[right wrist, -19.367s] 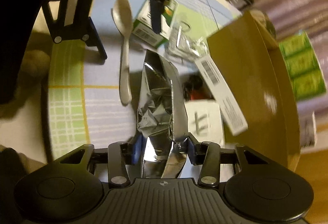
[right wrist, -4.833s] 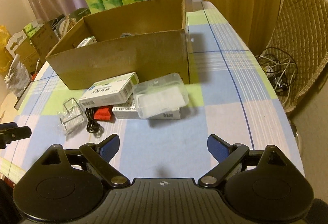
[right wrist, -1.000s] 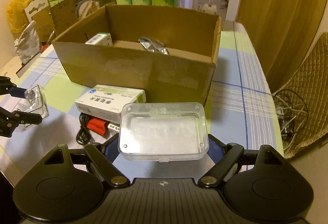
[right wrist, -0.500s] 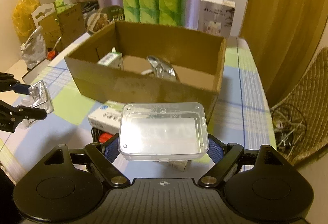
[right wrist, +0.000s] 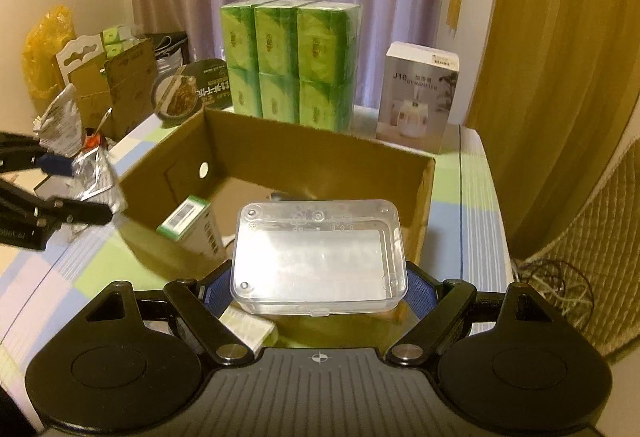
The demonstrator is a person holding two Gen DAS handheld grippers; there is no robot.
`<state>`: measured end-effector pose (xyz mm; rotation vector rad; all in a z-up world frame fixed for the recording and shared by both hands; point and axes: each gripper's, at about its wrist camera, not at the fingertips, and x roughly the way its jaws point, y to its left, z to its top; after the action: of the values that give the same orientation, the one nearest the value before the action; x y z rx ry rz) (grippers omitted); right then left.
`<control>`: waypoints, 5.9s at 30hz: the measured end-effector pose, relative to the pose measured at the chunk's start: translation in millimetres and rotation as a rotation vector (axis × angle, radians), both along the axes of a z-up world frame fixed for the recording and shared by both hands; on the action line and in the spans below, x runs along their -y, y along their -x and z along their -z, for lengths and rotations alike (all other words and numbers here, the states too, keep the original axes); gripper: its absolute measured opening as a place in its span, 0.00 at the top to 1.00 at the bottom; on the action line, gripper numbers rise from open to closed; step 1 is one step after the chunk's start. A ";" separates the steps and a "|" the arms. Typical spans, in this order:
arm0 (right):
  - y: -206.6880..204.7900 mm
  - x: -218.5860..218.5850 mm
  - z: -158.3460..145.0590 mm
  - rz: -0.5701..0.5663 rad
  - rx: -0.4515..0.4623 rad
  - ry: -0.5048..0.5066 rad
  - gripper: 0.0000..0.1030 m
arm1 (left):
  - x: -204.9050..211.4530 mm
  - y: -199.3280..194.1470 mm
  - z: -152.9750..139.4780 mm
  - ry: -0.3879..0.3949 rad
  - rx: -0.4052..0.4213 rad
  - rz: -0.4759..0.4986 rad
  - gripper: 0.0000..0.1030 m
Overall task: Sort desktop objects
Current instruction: 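Lift and carry the hook bag and clear box over the cardboard box, then open the right tool dropping the clear box while the left tool releases the hook bag into the box, then move both tools back down toward the cable and ointment box, then close the left tool on the black cable while the right tool grasps the white ointment box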
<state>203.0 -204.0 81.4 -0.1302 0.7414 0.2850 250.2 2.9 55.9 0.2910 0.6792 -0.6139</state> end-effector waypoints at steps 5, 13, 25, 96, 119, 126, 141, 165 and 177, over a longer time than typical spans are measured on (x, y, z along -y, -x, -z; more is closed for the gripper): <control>-26.7 -2.8 5.0 -0.007 -0.005 -0.001 0.20 | 7.9 -39.9 -3.0 -0.010 0.003 -0.016 0.41; -60.9 -1.7 23.6 0.010 -0.034 -0.007 0.20 | 26.6 -76.7 11.5 0.022 -0.065 -0.004 0.41; -75.0 11.2 46.7 0.043 -0.065 0.016 0.20 | 85.3 -67.3 51.1 -0.204 0.025 0.166 0.41; 131.5 15.9 57.5 0.089 -0.133 -0.132 0.07 | -48.9 132.5 56.4 0.103 -0.179 -0.179 0.16; 135.0 12.5 81.0 0.065 -0.180 -0.092 0.07 | -50.4 137.7 72.8 0.081 -0.221 -0.173 0.15; 118.1 18.0 88.2 0.034 -0.185 -0.053 0.07 | -44.0 130.3 80.8 0.068 -0.237 -0.165 0.14; 70.6 9.7 116.6 -0.085 -0.187 0.048 0.07 | -8.2 93.6 113.2 0.053 -0.288 -0.115 0.29; 34.3 12.8 135.5 -0.190 -0.183 0.122 0.08 | 6.0 86.7 152.9 -0.039 -0.294 -0.166 0.81; 21.2 -2.1 150.7 -0.341 -0.201 0.210 0.24 | 2.1 88.4 152.5 -0.060 -0.274 -0.164 0.61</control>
<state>181.8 -201.9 -69.3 -0.4346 0.9480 0.5499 161.8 0.8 -96.6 0.2057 0.9760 -0.4808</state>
